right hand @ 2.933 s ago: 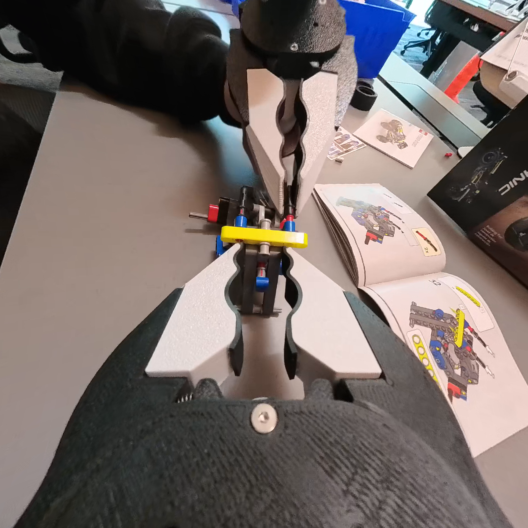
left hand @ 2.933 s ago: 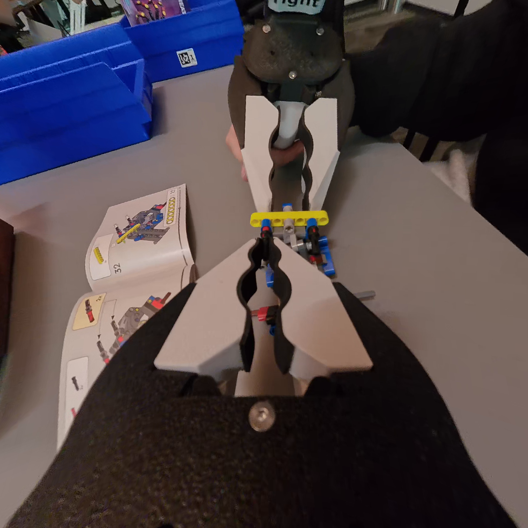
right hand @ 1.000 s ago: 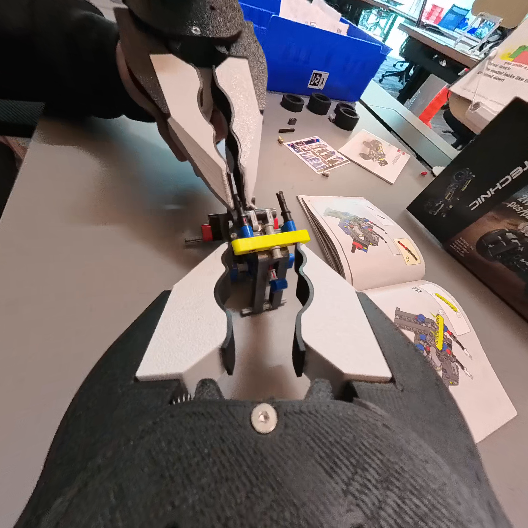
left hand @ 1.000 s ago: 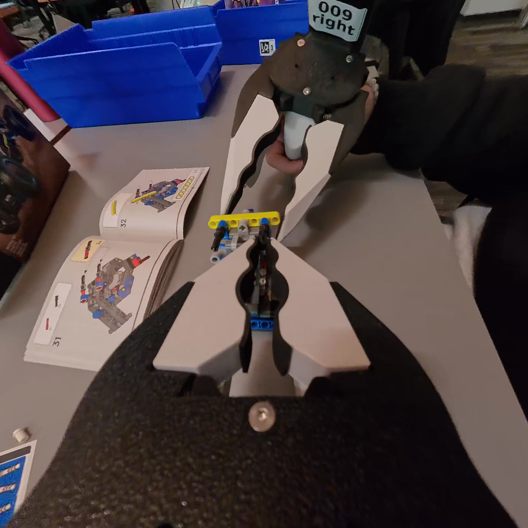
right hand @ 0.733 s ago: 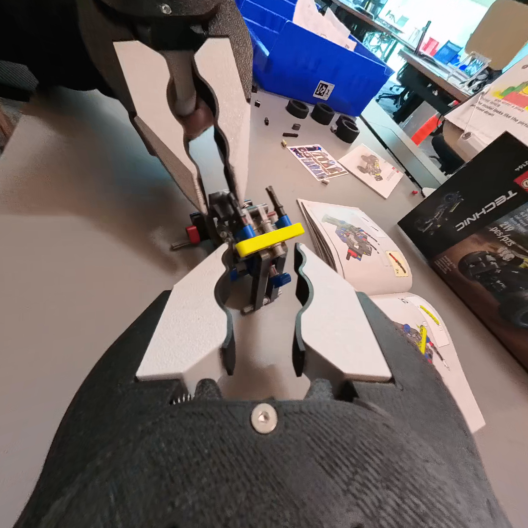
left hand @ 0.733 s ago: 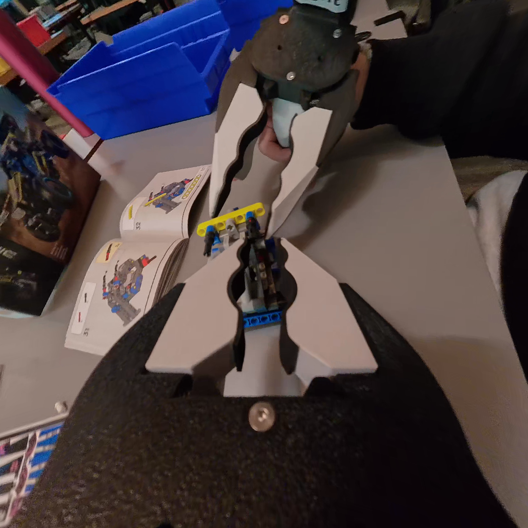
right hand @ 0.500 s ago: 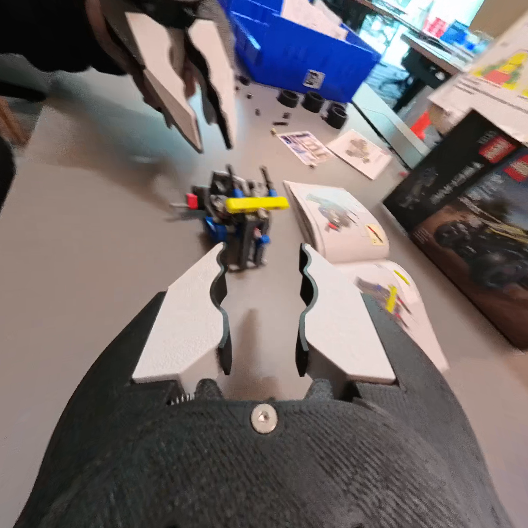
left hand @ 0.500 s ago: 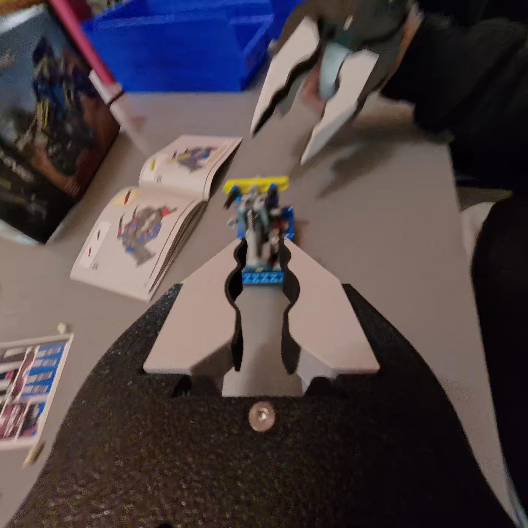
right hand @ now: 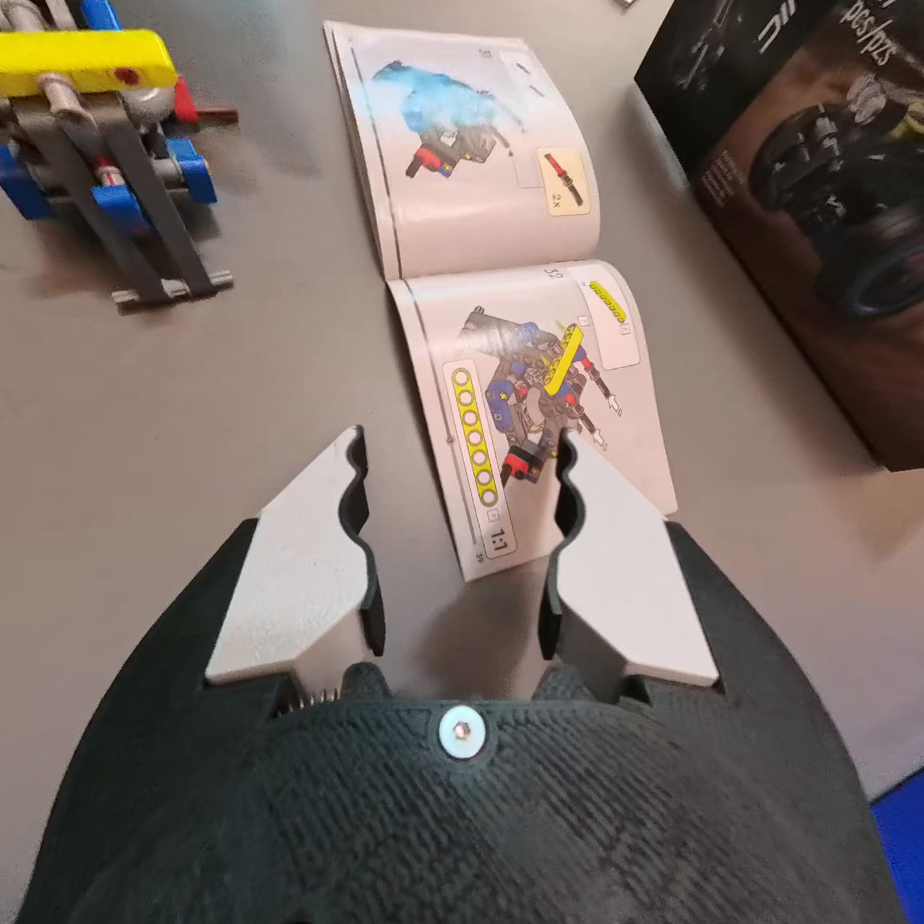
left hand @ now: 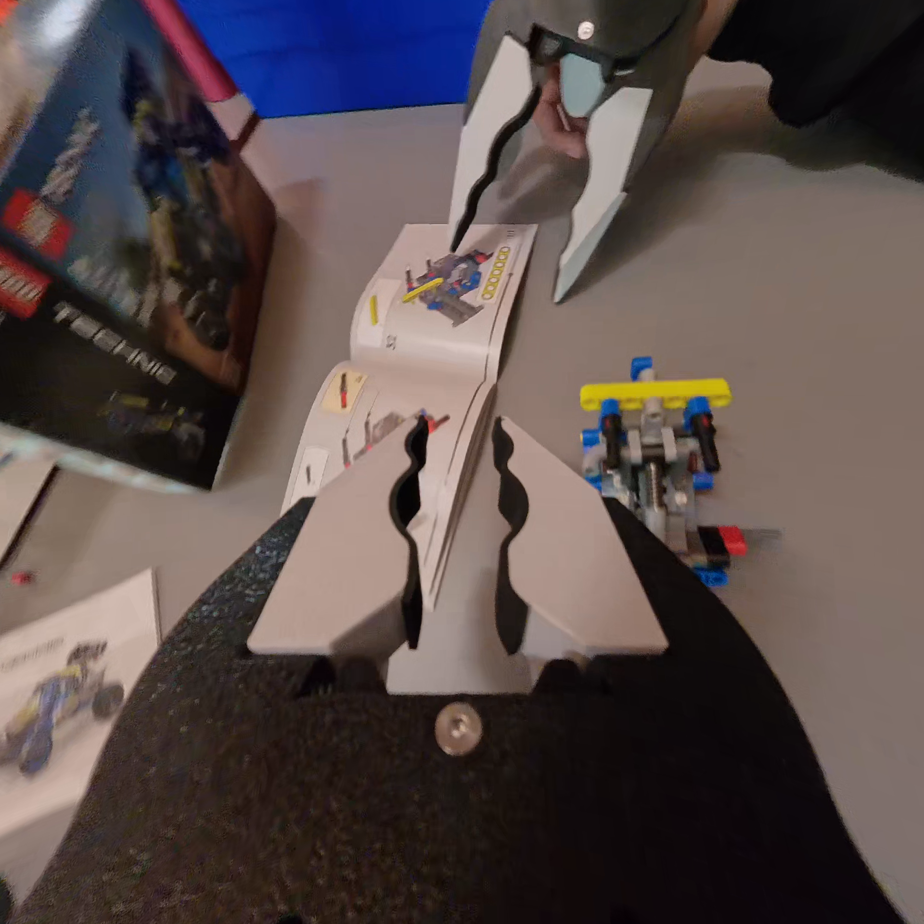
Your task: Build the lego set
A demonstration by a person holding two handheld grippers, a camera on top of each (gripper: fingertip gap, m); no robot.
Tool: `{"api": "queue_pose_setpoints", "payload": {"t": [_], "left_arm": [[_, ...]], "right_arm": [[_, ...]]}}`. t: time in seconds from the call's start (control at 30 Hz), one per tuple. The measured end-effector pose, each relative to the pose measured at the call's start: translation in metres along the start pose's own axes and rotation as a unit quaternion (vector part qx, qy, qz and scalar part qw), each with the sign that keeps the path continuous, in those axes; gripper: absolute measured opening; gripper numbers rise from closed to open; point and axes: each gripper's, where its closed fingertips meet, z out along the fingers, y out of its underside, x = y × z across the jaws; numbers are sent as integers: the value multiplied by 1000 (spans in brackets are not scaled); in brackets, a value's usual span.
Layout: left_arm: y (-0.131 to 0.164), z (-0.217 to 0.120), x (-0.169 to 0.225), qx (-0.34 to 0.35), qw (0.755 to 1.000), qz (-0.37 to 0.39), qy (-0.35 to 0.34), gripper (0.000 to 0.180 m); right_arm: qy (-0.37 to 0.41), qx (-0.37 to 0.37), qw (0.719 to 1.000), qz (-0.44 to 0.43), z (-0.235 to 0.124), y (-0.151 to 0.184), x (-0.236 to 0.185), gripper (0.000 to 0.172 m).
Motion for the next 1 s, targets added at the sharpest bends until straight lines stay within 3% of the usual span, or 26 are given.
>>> {"api": "queue_pose_setpoints", "payload": {"t": [0.17,0.23,0.27,0.43,0.57,0.7,0.77,0.87,0.93,1.0], "left_arm": [[-26,51,3,-35,996,49,62,30],[-28,69,5,-62,992,76,78,32],[-27,77,8,-77,989,93,87,34],[-13,107,13,-138,977,138,79,31],[-2,113,12,-167,973,144,63,7],[2,110,18,-159,976,132,66,0],[0,107,17,-143,980,130,58,0],[-12,102,8,-112,986,117,37,0],[-15,104,7,-108,988,104,49,27],[-7,107,10,-135,983,95,76,53]], "right_arm": [[-29,40,998,37,6,-1,-8,31],[-36,41,998,24,6,-1,-12,2],[-30,43,999,0,7,-2,-13,0],[4,32,998,-59,14,-10,-15,0],[-16,48,997,-61,18,-20,-25,0],[70,123,989,-36,-20,-35,9,1],[105,102,989,-18,-28,-17,28,33],[97,33,994,-38,-20,9,27,47],[75,19,997,-32,-11,11,22,43],[34,24,999,-15,-2,8,11,24]]}}
